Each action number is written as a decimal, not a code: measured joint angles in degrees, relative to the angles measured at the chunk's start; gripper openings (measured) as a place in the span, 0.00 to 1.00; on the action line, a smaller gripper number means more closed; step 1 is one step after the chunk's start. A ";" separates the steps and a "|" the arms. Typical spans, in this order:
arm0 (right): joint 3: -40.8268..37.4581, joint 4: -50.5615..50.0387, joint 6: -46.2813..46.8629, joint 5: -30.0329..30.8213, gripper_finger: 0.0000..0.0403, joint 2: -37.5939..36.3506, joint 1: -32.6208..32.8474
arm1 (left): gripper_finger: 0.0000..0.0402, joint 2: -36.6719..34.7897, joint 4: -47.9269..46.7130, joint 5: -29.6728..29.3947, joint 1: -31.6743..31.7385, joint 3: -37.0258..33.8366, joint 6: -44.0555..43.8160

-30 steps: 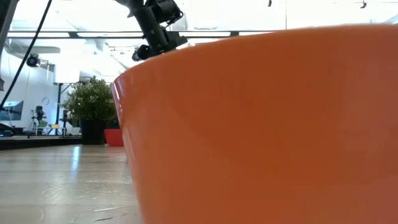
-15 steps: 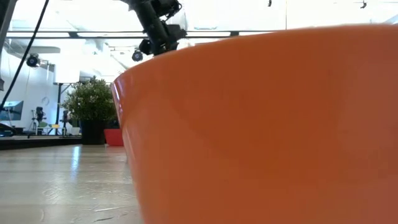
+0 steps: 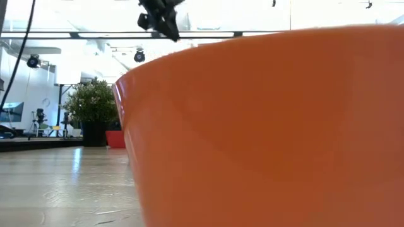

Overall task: Pick & Place Mini bowls
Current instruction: Stack the bottom red bowl on top of the red bowl on the shelf

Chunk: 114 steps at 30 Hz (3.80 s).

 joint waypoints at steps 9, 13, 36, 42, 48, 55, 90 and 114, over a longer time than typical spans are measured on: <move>0.02 -7.99 5.50 -0.09 0.11 -3.59 0.00 | 0.03 -9.58 -0.02 -17.27 -13.63 -2.09 2.21; 0.02 -13.18 8.85 -0.16 0.03 -4.95 0.00 | 0.01 -13.12 -0.26 -19.98 -20.05 -2.71 2.23; -13.93 -50.33 45.36 -37.03 0.02 -6.19 2.54 | 0.00 -20.43 -1.16 -32.96 -33.00 -8.23 2.14; -23.37 -50.57 46.91 -40.74 0.02 -7.66 3.29 | 0.00 -20.36 -1.12 -32.96 -33.00 -8.33 2.19; -30.40 -49.85 45.37 -39.51 0.02 -7.77 3.30 | 0.00 -20.65 -1.10 -32.96 -33.00 -8.33 2.19; -36.20 -47.51 45.79 -39.69 0.09 -7.75 3.28 | 0.00 -20.65 -1.09 -32.94 -33.00 -8.33 2.14; -58.73 -18.68 55.45 -45.56 0.32 -7.51 3.29 | 0.00 -20.65 -0.28 -32.92 -33.00 -8.33 2.01; -53.64 -19.78 54.15 -43.39 0.02 -7.16 3.28 | 0.00 -20.65 -0.31 -32.92 -32.98 -8.33 2.23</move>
